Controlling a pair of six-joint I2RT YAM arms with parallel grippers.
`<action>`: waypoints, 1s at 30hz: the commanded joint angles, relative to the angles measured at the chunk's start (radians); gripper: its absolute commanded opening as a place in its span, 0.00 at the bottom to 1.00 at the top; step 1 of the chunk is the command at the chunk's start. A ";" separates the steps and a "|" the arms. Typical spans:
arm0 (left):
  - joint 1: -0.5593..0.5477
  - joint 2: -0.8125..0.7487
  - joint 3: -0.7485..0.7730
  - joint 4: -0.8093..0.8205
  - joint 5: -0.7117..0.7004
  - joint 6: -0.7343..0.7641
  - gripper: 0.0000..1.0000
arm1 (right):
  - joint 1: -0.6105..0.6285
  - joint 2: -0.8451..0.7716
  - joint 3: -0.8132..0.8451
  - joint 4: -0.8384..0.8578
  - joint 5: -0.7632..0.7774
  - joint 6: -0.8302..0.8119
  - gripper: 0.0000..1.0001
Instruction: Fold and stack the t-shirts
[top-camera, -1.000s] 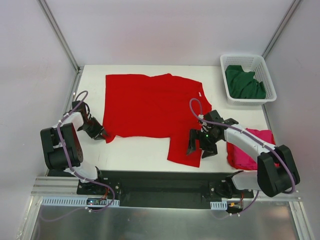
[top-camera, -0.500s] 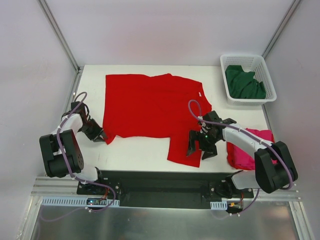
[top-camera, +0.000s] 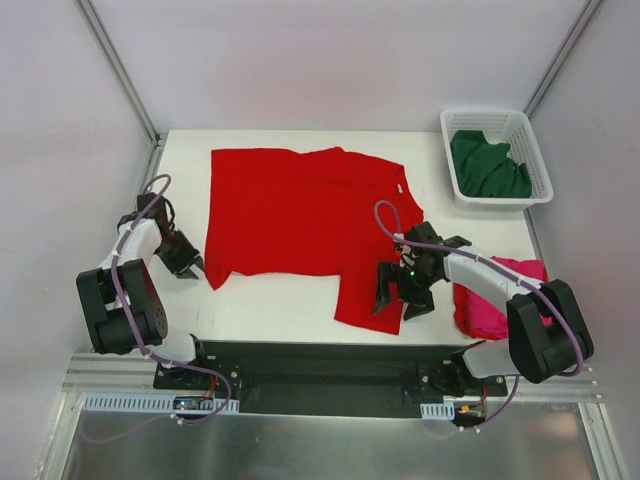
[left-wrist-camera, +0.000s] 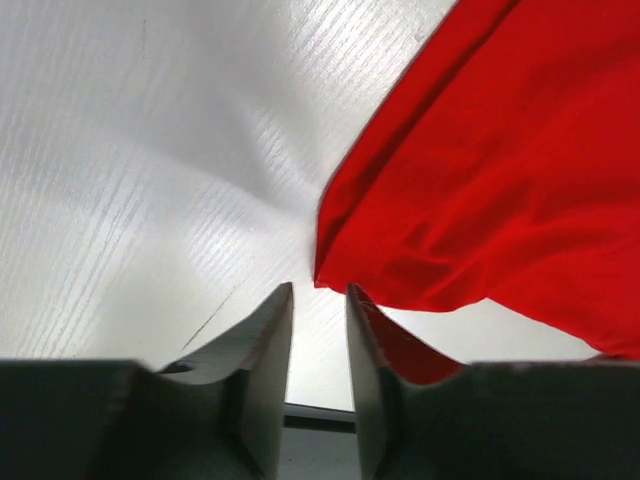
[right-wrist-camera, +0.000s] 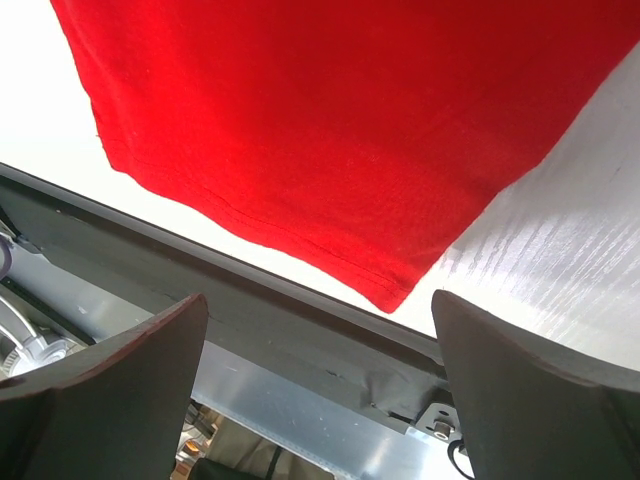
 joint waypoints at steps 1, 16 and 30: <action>0.003 0.015 -0.002 -0.030 0.020 -0.003 0.32 | 0.005 -0.002 0.023 -0.024 -0.015 -0.026 0.97; -0.009 0.078 -0.076 0.092 0.115 -0.043 0.37 | 0.005 0.016 0.026 -0.038 -0.011 -0.057 0.97; -0.014 0.060 -0.067 0.079 0.100 -0.024 0.00 | 0.003 0.029 0.006 -0.024 -0.006 -0.055 0.97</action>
